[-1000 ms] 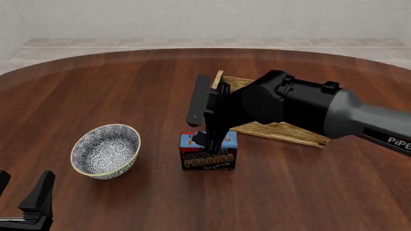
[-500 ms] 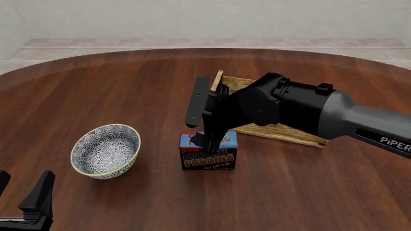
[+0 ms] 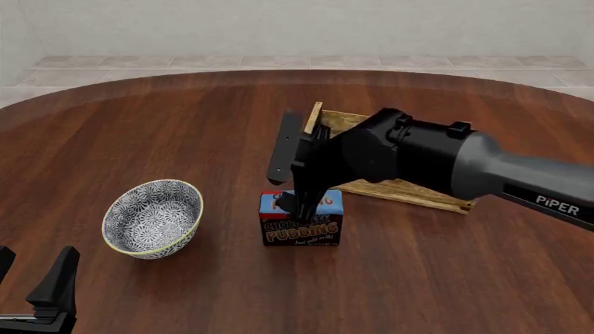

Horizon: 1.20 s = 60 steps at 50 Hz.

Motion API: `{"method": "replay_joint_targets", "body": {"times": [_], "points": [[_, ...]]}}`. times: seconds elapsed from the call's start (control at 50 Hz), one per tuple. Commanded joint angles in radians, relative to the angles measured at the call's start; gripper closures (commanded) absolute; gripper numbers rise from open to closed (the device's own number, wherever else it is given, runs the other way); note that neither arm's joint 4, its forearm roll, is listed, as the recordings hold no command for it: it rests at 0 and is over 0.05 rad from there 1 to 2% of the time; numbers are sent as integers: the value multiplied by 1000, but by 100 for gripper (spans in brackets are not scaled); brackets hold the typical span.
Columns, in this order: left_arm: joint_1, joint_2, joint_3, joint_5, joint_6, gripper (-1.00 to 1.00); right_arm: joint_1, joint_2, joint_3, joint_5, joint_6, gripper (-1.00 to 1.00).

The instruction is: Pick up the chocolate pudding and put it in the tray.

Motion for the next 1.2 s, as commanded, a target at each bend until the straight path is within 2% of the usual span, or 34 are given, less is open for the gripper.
{"method": "replay_joint_targets", "body": {"times": [0.02, 1.2], "points": [[0, 0, 0, 0, 0, -100, -8, 14, -7, -5, 4, -100], [0, 0, 0, 0, 0, -100, 1, 56, 10, -45, 52, -100]]}}
